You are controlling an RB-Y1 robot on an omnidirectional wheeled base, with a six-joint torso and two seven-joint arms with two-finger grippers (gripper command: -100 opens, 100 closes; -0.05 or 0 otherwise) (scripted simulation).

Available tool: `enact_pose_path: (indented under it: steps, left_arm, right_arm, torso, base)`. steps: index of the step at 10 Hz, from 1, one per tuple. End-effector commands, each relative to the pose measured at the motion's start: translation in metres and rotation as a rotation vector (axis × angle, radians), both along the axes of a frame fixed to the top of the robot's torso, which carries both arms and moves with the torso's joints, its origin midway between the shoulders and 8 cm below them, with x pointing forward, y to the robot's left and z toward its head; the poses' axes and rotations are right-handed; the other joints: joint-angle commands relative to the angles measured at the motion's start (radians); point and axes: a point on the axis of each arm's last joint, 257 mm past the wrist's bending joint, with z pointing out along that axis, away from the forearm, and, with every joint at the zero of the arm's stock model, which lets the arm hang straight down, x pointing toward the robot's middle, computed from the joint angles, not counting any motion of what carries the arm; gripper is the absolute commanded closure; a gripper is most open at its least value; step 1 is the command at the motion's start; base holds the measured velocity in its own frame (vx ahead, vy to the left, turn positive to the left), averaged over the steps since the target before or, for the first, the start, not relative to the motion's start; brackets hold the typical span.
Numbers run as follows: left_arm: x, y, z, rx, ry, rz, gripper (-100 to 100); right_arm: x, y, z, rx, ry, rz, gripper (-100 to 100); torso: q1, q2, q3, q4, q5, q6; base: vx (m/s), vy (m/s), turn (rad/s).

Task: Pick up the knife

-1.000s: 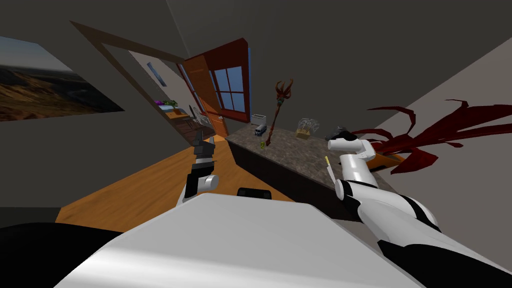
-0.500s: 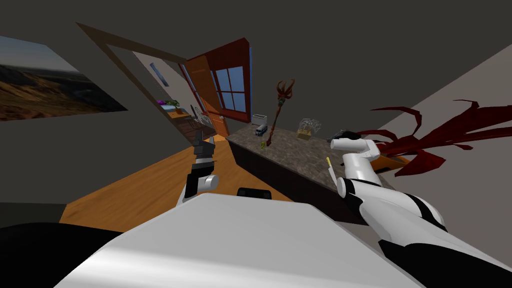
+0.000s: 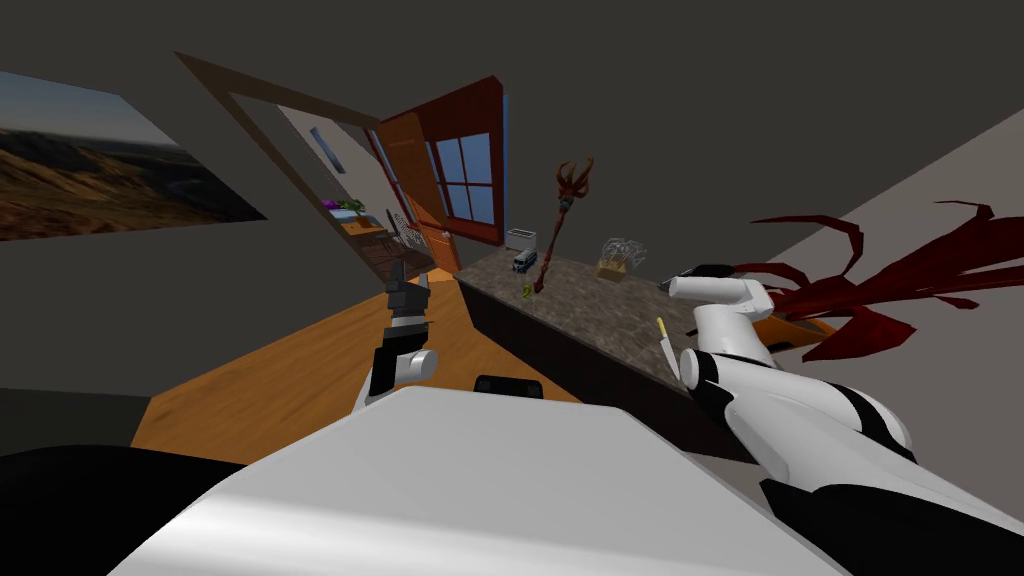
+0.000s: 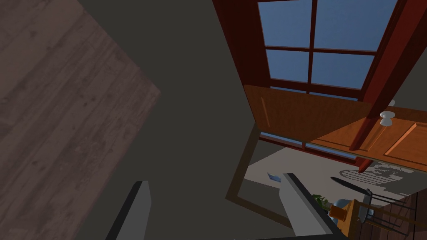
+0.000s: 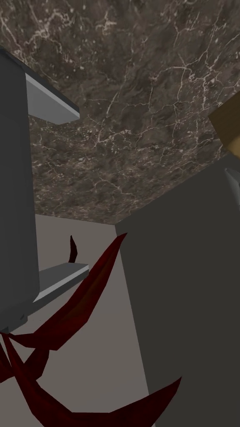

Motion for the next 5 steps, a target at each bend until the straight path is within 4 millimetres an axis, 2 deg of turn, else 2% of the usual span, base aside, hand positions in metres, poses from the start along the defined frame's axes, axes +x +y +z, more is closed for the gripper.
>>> enact_pose_path:
  steps: [1,2,3,4,5]
  left_arm:
    - [0.0,0.0,0.0,0.0,0.0,0.0,0]
    - [0.0,0.0,0.0,0.0,0.0,0.0,0]
    - [0.0,0.0,0.0,0.0,0.0,0.0,0]
    - [0.0,0.0,0.0,0.0,0.0,0.0,0]
    - [0.0,0.0,0.0,0.0,0.0,0.0,0]
  right_arm:
    - [-0.008,-0.011,0.0,0.085,-0.011,-0.054,-100]
    - [-0.015,-0.016,-0.017,0.107,0.018,-0.073,-100]
    - [-0.017,-0.017,-0.022,0.113,0.025,-0.077,-100]
    - [-0.025,-0.023,-0.021,0.193,0.011,-0.126,-100]
    - [-0.034,-0.027,-0.04,0.216,0.042,-0.148,-100]
  torso:
    - [0.0,0.0,0.0,0.0,0.0,0.0]
    - [0.0,0.0,0.0,0.0,0.0,-0.001]
    - [-0.001,0.0,0.0,0.0,0.0,0.0]
    - [0.0,0.0,0.0,0.0,0.0,0.0]
    - [-0.001,0.0,0.0,0.0,0.0,-0.001]
  base:
    - [0.005,-0.024,0.068]
    - [0.008,-0.028,0.064]
    - [0.003,-0.012,0.004]
    - [-0.002,-0.027,0.085]
    - [0.002,-0.034,0.058]
